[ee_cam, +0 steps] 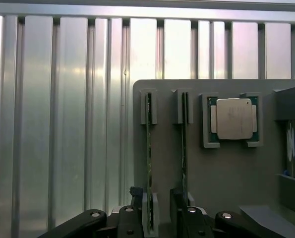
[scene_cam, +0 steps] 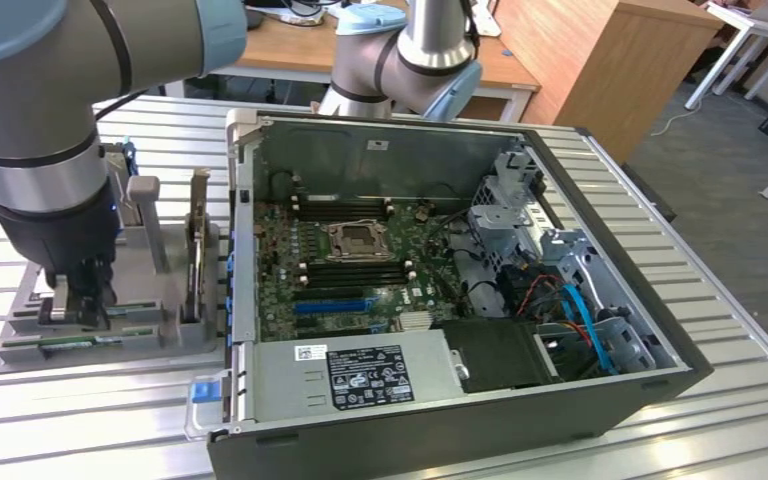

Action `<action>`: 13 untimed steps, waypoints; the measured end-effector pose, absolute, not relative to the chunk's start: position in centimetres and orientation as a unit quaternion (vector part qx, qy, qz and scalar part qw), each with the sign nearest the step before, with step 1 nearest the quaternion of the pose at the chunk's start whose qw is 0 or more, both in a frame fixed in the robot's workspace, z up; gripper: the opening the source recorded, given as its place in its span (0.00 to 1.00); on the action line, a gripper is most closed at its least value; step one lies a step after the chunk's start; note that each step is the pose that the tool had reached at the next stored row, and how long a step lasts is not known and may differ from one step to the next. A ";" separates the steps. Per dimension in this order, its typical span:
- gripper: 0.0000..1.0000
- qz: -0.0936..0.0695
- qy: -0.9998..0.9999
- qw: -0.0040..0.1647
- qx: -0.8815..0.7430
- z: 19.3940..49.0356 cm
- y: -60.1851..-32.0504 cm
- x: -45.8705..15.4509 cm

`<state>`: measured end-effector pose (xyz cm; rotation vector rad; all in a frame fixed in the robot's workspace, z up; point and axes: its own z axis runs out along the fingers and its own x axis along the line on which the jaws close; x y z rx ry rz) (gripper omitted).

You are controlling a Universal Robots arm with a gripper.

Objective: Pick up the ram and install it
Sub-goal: 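Pick up the ram and move it above insertion slot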

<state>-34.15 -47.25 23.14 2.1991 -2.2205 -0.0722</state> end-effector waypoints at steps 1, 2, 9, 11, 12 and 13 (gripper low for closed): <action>0.36 -0.023 -0.710 0.008 0.704 23.1 -47.2 -34.2; 0.36 -0.023 -0.710 0.008 0.704 23.0 -47.2 -34.2; 0.36 -0.023 -0.710 0.008 0.704 22.9 -47.4 -34.2; 0.36 -0.023 -0.709 0.008 0.705 22.9 -47.5 -34.2; 0.36 -0.023 -0.708 0.008 0.706 22.9 -47.6 -34.2; 0.36 -0.023 -0.708 0.008 0.706 22.9 -47.6 -34.2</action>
